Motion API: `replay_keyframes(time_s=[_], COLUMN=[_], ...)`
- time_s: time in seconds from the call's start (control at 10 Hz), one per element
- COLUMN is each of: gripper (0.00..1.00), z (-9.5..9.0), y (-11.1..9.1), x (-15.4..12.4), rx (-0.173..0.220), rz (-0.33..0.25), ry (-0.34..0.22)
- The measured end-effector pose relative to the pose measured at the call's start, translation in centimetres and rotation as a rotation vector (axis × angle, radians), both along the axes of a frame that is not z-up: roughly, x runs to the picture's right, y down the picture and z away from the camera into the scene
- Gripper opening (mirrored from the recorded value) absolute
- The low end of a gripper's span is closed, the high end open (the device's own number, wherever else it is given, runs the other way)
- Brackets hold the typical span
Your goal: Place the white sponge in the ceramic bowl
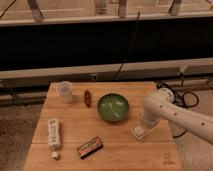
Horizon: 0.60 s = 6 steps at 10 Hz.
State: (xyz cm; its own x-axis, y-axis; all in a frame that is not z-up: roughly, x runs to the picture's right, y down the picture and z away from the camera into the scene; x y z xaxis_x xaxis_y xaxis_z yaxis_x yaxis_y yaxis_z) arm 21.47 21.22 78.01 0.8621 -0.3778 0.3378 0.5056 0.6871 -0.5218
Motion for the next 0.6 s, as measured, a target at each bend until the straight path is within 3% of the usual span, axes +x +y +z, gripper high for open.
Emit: replay_keyframes(time_s=[0.3, 0.6], gripper=[0.0, 0.0], z=[1.0, 2.0], y=[-1.7, -4.7], x=[-0.4, -3.4], rx=[0.014, 0.025], rz=[-0.024, -0.054], ry=[-0.009, -0.024])
